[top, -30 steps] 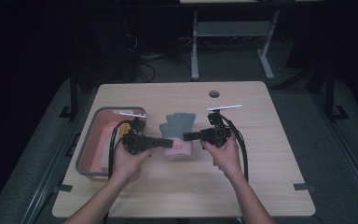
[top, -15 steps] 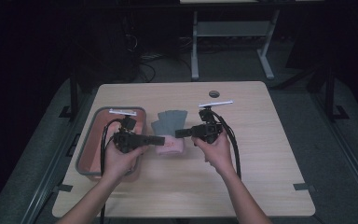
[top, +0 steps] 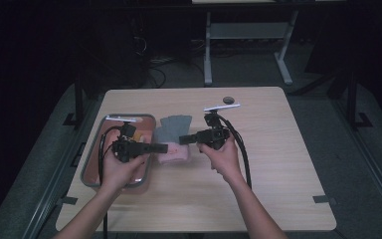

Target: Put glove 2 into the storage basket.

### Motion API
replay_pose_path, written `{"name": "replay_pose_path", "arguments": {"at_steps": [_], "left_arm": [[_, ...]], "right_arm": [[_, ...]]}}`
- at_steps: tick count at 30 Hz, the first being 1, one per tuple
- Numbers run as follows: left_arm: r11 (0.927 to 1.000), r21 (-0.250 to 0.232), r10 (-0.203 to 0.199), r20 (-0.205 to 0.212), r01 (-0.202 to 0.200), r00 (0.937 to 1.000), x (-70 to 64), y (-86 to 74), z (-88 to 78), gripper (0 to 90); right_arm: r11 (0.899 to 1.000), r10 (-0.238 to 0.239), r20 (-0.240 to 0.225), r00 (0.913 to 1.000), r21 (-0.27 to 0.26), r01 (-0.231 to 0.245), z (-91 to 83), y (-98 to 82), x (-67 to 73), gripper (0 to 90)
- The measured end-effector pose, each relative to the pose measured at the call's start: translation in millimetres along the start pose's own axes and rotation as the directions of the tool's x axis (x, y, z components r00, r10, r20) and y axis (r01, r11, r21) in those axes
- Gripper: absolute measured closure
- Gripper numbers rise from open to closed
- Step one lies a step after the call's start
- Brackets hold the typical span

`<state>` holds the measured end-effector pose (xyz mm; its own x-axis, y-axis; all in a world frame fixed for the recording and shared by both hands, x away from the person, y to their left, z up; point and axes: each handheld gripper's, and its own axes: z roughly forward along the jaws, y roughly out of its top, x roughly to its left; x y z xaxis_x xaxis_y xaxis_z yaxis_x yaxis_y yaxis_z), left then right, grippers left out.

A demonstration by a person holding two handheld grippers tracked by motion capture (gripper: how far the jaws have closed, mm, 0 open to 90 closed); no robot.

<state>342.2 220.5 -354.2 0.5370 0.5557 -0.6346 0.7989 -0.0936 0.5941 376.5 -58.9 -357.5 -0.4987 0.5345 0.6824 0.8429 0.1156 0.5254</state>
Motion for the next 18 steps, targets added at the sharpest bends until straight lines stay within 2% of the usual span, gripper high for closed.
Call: {"name": "replay_pose_path", "arguments": {"at_steps": [18], "left_arm": [[0.9998, -0.019, -0.005, -0.011, 0.004, 0.9999, 11.6, -2.9, -25.6, 71.6]], "right_arm": [[1.0, -0.015, -0.034, 0.9993, 0.015, 0.016, 22.5, 8.6, 13.8, 75.0]]}}
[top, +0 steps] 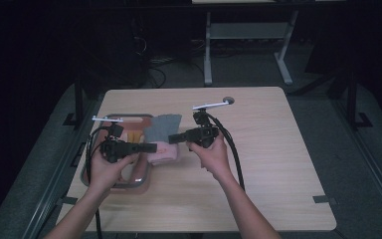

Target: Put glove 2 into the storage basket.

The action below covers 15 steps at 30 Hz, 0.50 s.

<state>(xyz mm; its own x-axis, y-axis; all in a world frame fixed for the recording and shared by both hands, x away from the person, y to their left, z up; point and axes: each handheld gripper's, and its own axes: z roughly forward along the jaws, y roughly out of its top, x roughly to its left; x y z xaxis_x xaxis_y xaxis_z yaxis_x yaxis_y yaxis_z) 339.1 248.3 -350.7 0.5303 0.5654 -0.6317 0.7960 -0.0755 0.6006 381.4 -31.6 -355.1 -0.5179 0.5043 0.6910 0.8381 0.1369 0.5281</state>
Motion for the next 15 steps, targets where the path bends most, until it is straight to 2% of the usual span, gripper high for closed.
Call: {"name": "replay_pose_path", "arguments": {"at_steps": [8, 15], "left_arm": [[1.0, 0.0, 0.004, -0.012, -0.004, 0.9999, 3.1, 1.9, -12.5, 71.7], [0.9999, 0.008, 0.007, -0.019, -0.007, 0.9998, 7.6, 3.6, -21.4, 71.7]], "right_arm": [[1.0, -0.002, -0.025, 0.9997, -0.006, 0.002, 9.3, 3.3, 5.1, 74.9], [1.0, -0.003, -0.028, 0.9996, -0.004, 0.003, 16.9, 5.7, 10.9, 74.8]]}}
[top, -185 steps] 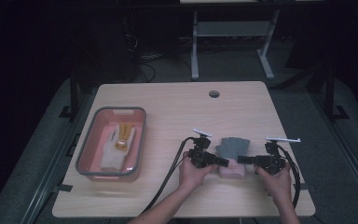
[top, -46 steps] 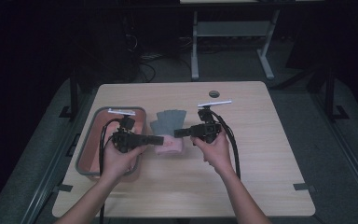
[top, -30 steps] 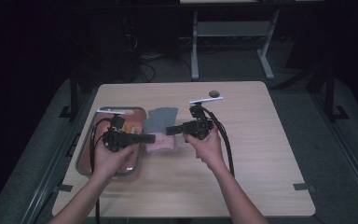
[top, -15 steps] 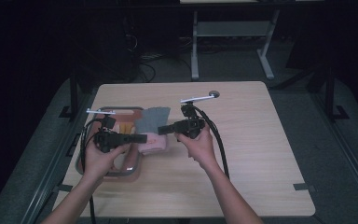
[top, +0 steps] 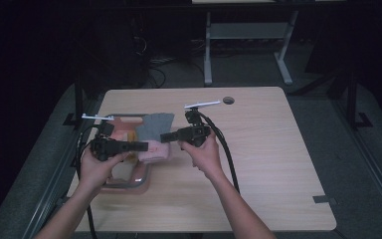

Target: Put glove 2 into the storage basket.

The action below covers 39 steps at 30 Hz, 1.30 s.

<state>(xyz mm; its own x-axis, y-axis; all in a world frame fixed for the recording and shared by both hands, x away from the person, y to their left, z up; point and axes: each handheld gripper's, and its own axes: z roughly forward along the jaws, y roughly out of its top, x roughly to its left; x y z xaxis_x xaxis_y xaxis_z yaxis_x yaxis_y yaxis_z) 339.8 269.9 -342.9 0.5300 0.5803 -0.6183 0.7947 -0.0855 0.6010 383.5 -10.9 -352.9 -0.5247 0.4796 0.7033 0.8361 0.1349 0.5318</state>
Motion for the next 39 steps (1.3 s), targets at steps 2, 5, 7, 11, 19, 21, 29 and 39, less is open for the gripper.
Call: {"name": "replay_pose_path", "arguments": {"at_steps": [2, 5, 7, 11, 19, 21, 29, 39], "left_arm": [[1.0, 0.0, -0.004, -0.004, 0.004, 1.0, 1.8, -0.3, -3.1, 71.7], [0.9999, -0.008, -0.007, -0.01, 0.007, 0.9999, 4.4, -1.8, -8.2, 71.7], [0.9999, -0.011, -0.007, -0.015, 0.007, 0.9999, 6.6, -3.4, -11.1, 71.7], [0.9998, -0.014, -0.015, -0.02, 0.014, 0.9997, 11.2, -5.2, -17.6, 71.8], [0.9998, -0.019, -0.009, -0.045, 0.008, 0.999, 15.8, -6.6, -29.2, 71.9], [0.9998, -0.017, -0.008, -0.051, 0.007, 0.9986, 17.0, -8.0, -31.2, 71.9], [0.9992, -0.02, -0.035, -0.052, 0.034, 0.998, 26.0, -12.8, -40.0, 71.9], [0.998, -0.025, -0.06, -0.062, 0.059, 0.9962, 36.0, -17.8, -49.7, 72.0]], "right_arm": [[1.0, -0.004, 0.0, 1.0, 0.005, 0.004, 3.2, 1.3, 1.6, 74.6], [1.0, -0.008, -0.002, 1.0, 0.01, 0.008, 8.7, 3.2, 4.0, 74.4], [1.0, -0.012, -0.005, 0.9999, 0.011, 0.013, 12.5, 4.2, 5.6, 74.3], [1.0, -0.013, -0.009, 0.9999, 0.024, 0.013, 20.3, 5.8, 7.9, 73.9], [0.999, -0.021, -0.022, 0.9995, 0.031, 0.021, 32.5, 10.3, 13.7, 73.2], [0.999, -0.024, -0.02, 0.9995, 0.038, 0.025, 36.6, 10.5, 15.2, 73.1], [0.998, -0.017, -0.031, 0.9994, 0.054, 0.019, 49.5, 11.3, 16.7, 72.8], [0.997, -0.016, -0.043, 0.9989, 0.073, 0.019, 65.3, 13.4, 18.9, 72.2]]}}
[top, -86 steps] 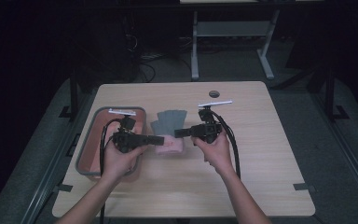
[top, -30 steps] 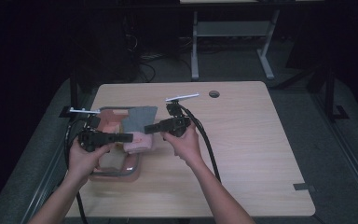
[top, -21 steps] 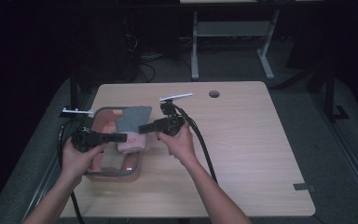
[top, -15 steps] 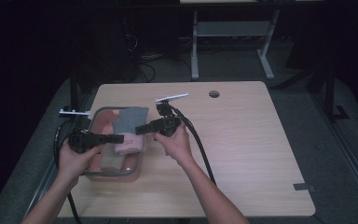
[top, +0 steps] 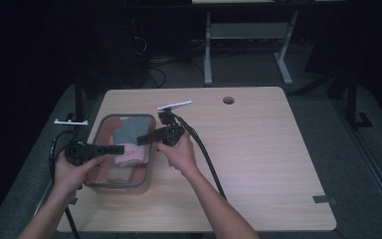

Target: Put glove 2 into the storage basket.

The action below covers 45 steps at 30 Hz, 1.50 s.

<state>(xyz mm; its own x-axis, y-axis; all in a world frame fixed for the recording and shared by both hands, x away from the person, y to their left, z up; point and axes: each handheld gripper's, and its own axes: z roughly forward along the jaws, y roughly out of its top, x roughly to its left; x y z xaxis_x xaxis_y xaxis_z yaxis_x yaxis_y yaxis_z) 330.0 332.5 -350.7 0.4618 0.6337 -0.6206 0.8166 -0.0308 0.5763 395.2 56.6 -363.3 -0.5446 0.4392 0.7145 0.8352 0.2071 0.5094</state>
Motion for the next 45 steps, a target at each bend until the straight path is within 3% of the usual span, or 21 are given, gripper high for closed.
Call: {"name": "replay_pose_path", "arguments": {"at_steps": [14, 19, 23, 25, 27, 36, 42, 45], "left_arm": [[0.9997, -0.005, -0.024, -0.008, 0.024, 0.9997, 11.6, -4.7, -6.6, 72.2], [0.9992, -0.008, -0.039, -0.033, 0.039, 0.9987, 21.2, -6.7, -10.1, 72.4], [0.9939, 0.064, -0.084, -0.086, 0.089, 0.9928, 41.0, -12.1, -0.9, 72.9], [0.991, 0.08, -0.099, -0.091, 0.107, 0.9909, 49.0, -14.6, 2.2, 72.9], [0.9894, 0.099, -0.093, -0.132, 0.107, 0.9869, 53.3, -16.3, 4.1, 72.6], [0.9884, 0.128, -0.052, -0.22, 0.082, 0.974, 51.7, -17.1, 2.5, 70.9], [0.9862, 0.138, -0.059, -0.228, 0.092, 0.9719, 51.1, -17.6, 4.1, 65.8], [0.9878, 0.127, -0.055, -0.26, 0.091, 0.9641, 50.1, -15.8, 2.7, 59.9]], "right_arm": [[0.999, -0.017, 0.016, 0.9997, 0.047, 0.016, 14.1, 6.1, 1.3, 68.9], [0.998, -0.031, 0.051, 0.9982, 0.056, 0.028, 13.5, 6.9, 0.9, 68.7], [0.998, -0.03, 0.064, 0.9975, 0.055, 0.026, 8.2, 7.3, -0.2, 68.6], [0.998, -0.036, 0.067, 0.9971, 0.057, 0.033, 6.5, 6.9, 0.5, 68.7], [0.997, -0.045, 0.076, 0.9961, 0.058, 0.041, 4.5, 6.2, 0.8, 68.4], [0.998, -0.043, 0.088, 0.9952, 0.039, 0.04, -8.8, 2.3, -3.7, 68.3], [0.999, -0.038, 0.094, 0.9948, 0.029, 0.035, -19.0, -1.5, -8.8, 67.5], [0.999, -0.028, 0.097, 0.9948, 0.024, 0.026, -25.0, -5.0, -13.7, 67.3]]}}
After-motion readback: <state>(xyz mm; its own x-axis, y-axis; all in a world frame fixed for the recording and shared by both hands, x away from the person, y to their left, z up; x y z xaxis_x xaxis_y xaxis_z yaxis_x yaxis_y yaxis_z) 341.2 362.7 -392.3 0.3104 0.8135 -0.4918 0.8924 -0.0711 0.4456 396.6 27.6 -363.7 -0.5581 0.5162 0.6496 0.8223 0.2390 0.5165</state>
